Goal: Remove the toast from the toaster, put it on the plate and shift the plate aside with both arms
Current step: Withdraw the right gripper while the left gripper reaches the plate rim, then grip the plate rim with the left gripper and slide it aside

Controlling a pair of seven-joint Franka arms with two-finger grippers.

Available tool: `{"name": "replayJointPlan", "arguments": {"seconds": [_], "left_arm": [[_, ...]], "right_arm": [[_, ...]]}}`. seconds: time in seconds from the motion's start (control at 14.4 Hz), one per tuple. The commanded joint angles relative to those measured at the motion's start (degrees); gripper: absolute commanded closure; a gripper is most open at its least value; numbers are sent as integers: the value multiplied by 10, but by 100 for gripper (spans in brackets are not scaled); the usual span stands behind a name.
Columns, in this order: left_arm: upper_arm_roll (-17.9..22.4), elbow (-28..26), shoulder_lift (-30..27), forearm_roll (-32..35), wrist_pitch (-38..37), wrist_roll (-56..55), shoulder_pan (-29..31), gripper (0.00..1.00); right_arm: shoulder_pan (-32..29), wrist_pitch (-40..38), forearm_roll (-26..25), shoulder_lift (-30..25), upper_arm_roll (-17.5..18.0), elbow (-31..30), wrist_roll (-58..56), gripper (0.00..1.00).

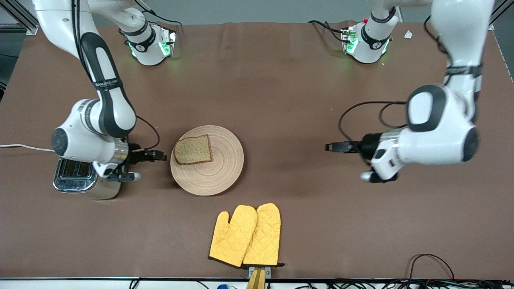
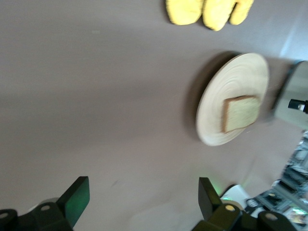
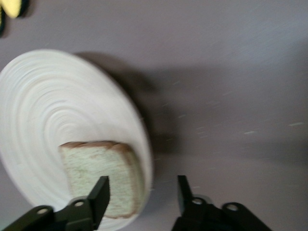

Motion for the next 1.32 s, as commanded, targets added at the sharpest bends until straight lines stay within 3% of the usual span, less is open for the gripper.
{"name": "replayJointPlan", "arguments": {"seconds": [0.0,0.21,0.42,0.55,0.69,0.83,0.97,1.04,1.25], "left_arm": [[-17,40,81,-77,81,24,-35,1],[-56,79,164,-151,210,74,-78,1],[-68,105,224,-211,315,126,-141,1],[-68,125,255,-238,352,155,-176,1],[-68,133,275,-255,383,189,-198,1],[-68,133,283,-271,397,212,-212,1],[-68,133,291,-292,408,237,-221,4],[-68,133,294,-300,412,250,-224,9],[-68,132,303,-318,422,300,-230,63]], "right_arm": [[-6,-45,-60,-41,-44,12,-3,0],[-6,-97,-135,-70,-81,80,-3,0],[-7,-178,-227,-73,-109,196,1,0],[-6,-246,-227,-82,-136,237,2,0],[-5,-315,-225,-113,-141,257,23,0],[-1,-334,-227,-136,-135,257,112,0],[0,-331,-225,-135,-134,258,113,0],[3,-327,-225,-134,-133,258,113,0],[13,-322,-226,-135,-133,258,115,0]]}}
